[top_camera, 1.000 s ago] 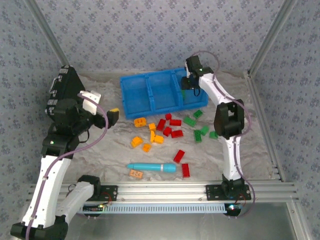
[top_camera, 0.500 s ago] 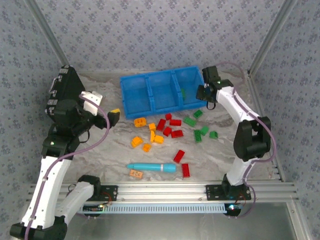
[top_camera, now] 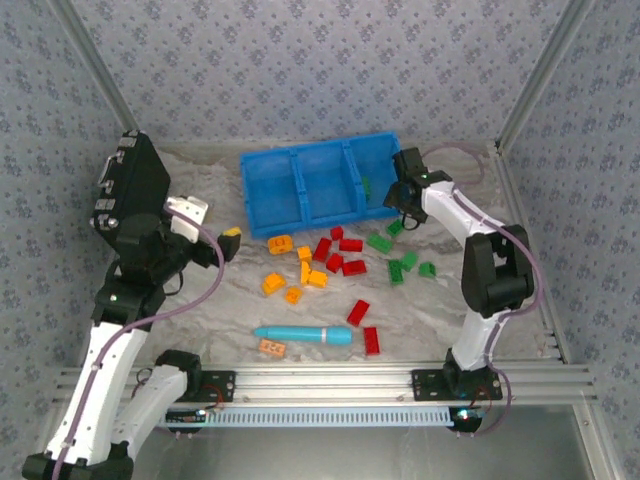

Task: Sort the legos into containers by color
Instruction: Pick up the lego from the middle-right of the table.

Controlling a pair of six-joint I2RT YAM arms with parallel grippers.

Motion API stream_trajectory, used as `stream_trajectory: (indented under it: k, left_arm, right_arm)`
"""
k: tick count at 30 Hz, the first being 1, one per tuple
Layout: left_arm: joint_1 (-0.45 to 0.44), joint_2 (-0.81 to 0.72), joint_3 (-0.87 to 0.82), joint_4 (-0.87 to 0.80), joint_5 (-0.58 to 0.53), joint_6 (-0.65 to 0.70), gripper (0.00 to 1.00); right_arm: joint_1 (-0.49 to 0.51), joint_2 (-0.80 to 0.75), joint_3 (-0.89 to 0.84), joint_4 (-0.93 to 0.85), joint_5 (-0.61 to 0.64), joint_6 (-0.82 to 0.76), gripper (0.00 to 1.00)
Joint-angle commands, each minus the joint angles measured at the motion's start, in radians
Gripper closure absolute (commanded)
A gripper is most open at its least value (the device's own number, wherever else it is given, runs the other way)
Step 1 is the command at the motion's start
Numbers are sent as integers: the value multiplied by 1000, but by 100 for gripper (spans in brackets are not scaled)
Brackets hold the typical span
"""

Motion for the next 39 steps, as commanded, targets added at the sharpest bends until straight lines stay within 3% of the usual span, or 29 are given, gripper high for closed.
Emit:
stream_trajectory:
  k: [1, 24, 32, 39]
  left_arm:
    - [-8, -38, -16, 53, -28, 10, 0]
    - [-10, -28, -12, 44, -37, 24, 0]
    - [-10, -13, -16, 51, -34, 21, 0]
    - [-9, 27, 17, 32, -31, -2, 0]
  right_arm:
    - [5, 23, -43, 32, 28, 68, 30]
    - [42, 145, -104, 70, 32, 92, 33]
    - [40, 157, -129, 80, 45, 78, 55]
    - [42, 131, -91, 29, 46, -72, 72]
